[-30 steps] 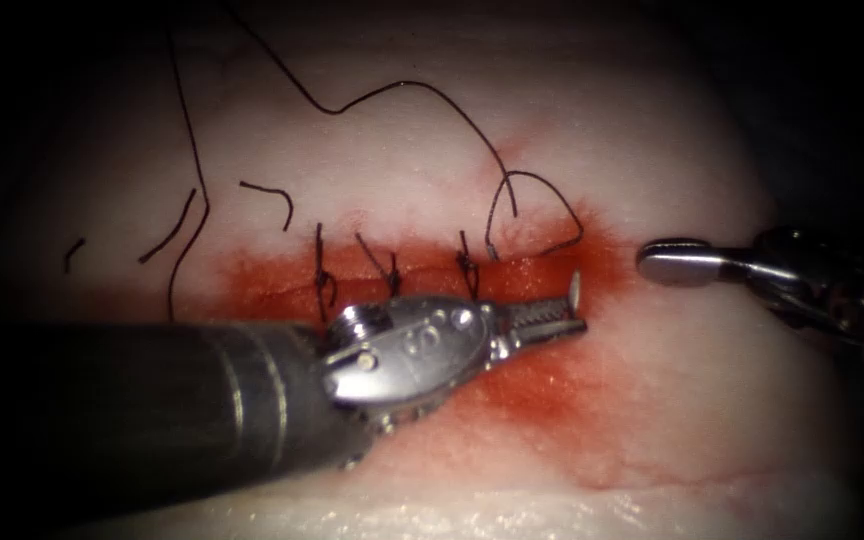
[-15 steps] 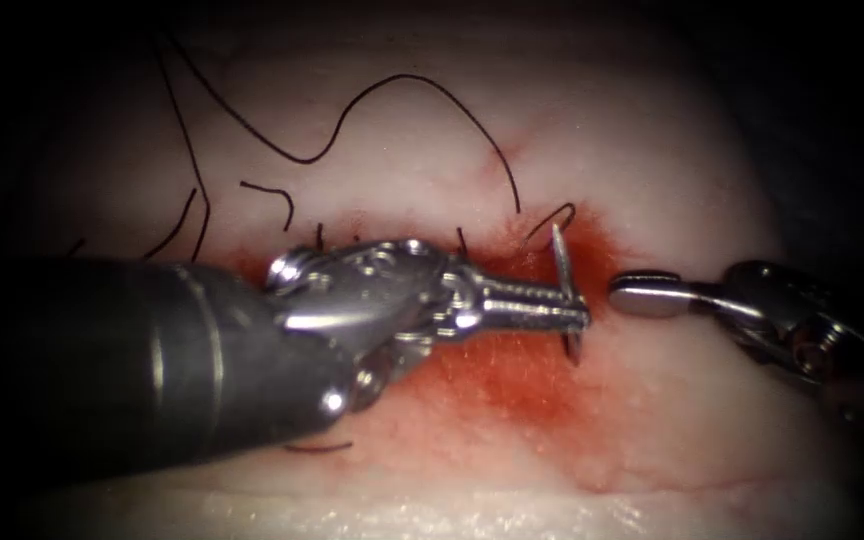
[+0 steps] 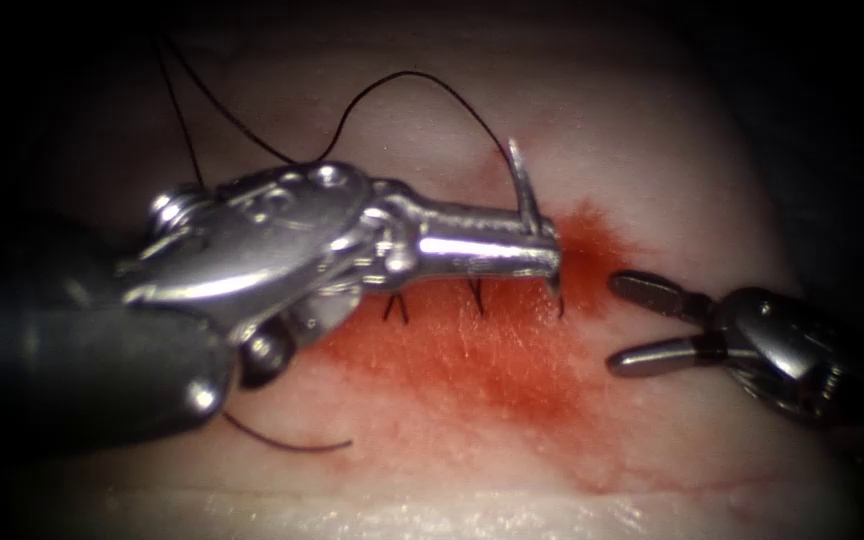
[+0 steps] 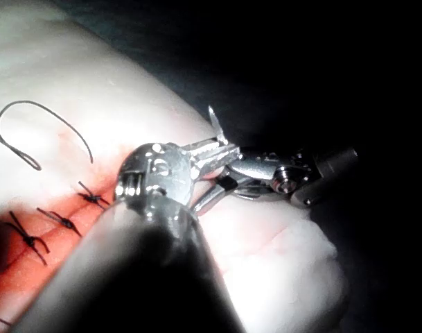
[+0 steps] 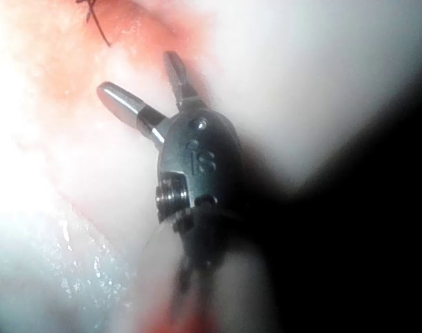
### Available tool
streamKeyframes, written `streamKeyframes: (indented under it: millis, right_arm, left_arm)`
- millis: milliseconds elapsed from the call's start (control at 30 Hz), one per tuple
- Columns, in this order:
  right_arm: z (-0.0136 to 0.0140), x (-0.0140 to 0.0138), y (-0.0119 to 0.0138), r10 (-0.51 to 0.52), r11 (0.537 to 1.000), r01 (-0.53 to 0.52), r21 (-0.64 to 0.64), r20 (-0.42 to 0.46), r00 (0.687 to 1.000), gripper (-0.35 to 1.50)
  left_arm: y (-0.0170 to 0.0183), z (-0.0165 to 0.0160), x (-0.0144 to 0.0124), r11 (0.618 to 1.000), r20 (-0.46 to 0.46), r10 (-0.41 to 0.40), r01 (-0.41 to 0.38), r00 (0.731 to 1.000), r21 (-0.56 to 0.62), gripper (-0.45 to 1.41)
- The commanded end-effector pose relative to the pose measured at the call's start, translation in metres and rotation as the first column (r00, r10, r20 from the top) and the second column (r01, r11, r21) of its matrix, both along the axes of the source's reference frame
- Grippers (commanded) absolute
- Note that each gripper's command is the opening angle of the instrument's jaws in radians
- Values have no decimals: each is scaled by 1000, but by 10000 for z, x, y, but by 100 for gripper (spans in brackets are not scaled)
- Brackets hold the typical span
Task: Wound Closure
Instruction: Pull needle the rest of the way through skin with left grippers, then with right hand, grab and pull suture through wound repeatedly so that only a short tail remains
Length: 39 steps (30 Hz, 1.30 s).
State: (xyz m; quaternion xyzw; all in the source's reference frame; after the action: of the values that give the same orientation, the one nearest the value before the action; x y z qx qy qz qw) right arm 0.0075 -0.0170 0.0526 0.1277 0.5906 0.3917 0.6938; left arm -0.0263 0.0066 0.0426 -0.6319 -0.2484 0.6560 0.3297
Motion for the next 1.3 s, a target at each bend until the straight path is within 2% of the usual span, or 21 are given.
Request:
streamKeyframes:
  millis: [33,133,267,333,367,433,467,500,633,667,700,767,933,967,1033,1100,1200,1233,1300]
  right_arm:
    - [-2,6,5,4,999,-4,-34,-9,1000,131]
    - [-15,7,12,-3,996,2,-88,-5,1000,131]
    - [-31,14,7,-7,993,9,-116,13,1000,108]
    - [-37,19,4,-13,991,16,-129,30,999,74]
    - [-40,22,2,-18,991,24,-133,46,999,39]
    - [-47,29,-1,-20,993,29,-118,71,997,-8]
    - [-50,32,-2,-16,993,26,-112,86,996,-11]
    - [-56,41,-3,-4,991,24,-133,150,989,37]
    - [-61,51,-2,-4,986,47,-163,256,967,61]
    - [-61,53,-1,10,985,39,-171,275,961,81]
    - [-60,55,0,18,985,32,-168,287,958,93]
    - [-59,60,0,9,986,44,-160,314,949,108]
    - [-57,72,2,-2,987,53,-150,321,947,106]
    - [-55,74,3,-1,987,52,-149,324,946,94]
    - [-53,76,2,-1,987,53,-150,327,945,91]
    - [-51,76,0,-9,986,61,-154,317,948,64]
    - [-46,78,-2,-14,985,66,-159,309,951,-16]
    - [-45,78,-3,-18,985,70,-158,313,950,-35]
    - [-43,78,-5,-21,985,76,-155,325,945,-35]
  left_arm:
    - [-3,2,-4,997,-24,-2,0,1000,-80,-45]
    - [-9,-5,1,974,-110,8,-33,994,-225,-45]
    - [-18,-15,4,896,-241,-14,-95,970,-433,-45]
    - [-21,-21,5,857,-282,-26,-124,959,-500,-45]
    - [-23,-25,6,829,-305,-32,-145,952,-540,-45]
    - [-26,-30,8,797,-329,-37,-171,944,-580,-45]
    - [-27,-33,9,774,-344,-41,-187,938,-604,-45]
    - [-28,-39,12,748,-369,-49,-212,928,-630,-45]
    - [-32,-54,18,725,-383,-70,-217,921,-653,-45]
    - [-33,-57,19,723,-385,-73,-217,920,-656,-45]
    - [-35,-60,20,716,-386,-78,-218,919,-663,-45]
    - [-38,-67,21,714,-388,-90,-212,917,-667,-45]
    - [-49,-75,19,711,-399,-98,-217,912,-669,-45]
    - [-53,-77,18,709,-400,-98,-218,911,-670,-45]
    - [-56,-78,18,708,-401,-98,-219,911,-672,-45]
    - [-58,-78,17,707,-401,-99,-219,911,-673,-45]
    - [-62,-79,14,705,-400,-99,-219,911,-675,-45]
    - [-63,-79,14,704,-401,-100,-220,910,-675,-45]
    - [-65,-78,13,703,-400,-100,-220,911,-677,-45]
